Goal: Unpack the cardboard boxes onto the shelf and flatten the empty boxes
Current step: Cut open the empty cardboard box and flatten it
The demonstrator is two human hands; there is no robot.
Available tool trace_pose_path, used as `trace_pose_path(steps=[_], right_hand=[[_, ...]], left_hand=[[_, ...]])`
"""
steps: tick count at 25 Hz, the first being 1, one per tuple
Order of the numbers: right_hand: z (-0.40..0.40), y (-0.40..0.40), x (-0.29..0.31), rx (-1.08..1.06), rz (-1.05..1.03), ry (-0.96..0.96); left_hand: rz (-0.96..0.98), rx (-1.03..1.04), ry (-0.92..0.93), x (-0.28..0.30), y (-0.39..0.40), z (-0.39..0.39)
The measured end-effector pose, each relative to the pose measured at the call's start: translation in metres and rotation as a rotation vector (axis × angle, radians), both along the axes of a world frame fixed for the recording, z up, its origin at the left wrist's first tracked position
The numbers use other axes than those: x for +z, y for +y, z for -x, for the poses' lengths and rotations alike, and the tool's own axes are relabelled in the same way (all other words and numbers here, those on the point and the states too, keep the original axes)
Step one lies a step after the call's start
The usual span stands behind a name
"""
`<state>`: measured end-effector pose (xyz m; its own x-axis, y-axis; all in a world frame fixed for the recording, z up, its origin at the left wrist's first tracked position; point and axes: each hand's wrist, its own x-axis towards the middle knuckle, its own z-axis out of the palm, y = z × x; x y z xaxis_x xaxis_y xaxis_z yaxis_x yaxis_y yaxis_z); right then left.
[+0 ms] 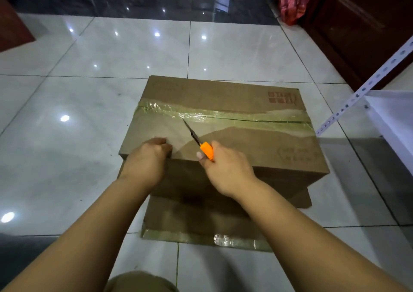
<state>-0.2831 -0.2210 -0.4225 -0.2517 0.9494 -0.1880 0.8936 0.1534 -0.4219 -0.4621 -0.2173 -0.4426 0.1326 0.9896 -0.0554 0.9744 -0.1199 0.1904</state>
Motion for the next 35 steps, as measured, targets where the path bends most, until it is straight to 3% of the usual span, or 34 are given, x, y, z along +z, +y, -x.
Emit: trace_pose_path(steps=[4,11,16,20,23,30,32,35], right_hand=[[-0.028,0.002,0.003,-0.109,-0.001,0.062],[-0.135,0.002,0.005,-0.204,0.017,-0.317],[-0.14,-0.004,0.004,-0.177,-0.013,-0.33],[-0.131,-0.021,0.014,-0.165,-0.011,-0.354],[-0.107,-0.038,0.022,-0.114,0.03,-0.282],[-0.098,-0.021,0.02,-0.414,0.225,0.332],[-0.116,-0.01,0.018,-0.483,0.167,0.315],[-0.153,0.005,0.015,-0.493,0.056,0.067]], left_hand=[[-0.041,-0.152,0.013,-0.002,-0.008,-0.029],[-0.092,-0.246,0.057,-0.01,-0.005,-0.077],[-0.155,-0.296,0.09,-0.011,-0.002,-0.099],[-0.131,-0.203,0.144,-0.004,0.015,-0.09],[-0.139,-0.089,0.163,0.007,0.031,-0.088],[-0.053,0.011,-0.212,0.001,0.011,-0.112],[0.045,-0.002,-0.188,-0.003,0.001,-0.122],[0.249,0.009,-0.129,-0.002,-0.01,-0.141]])
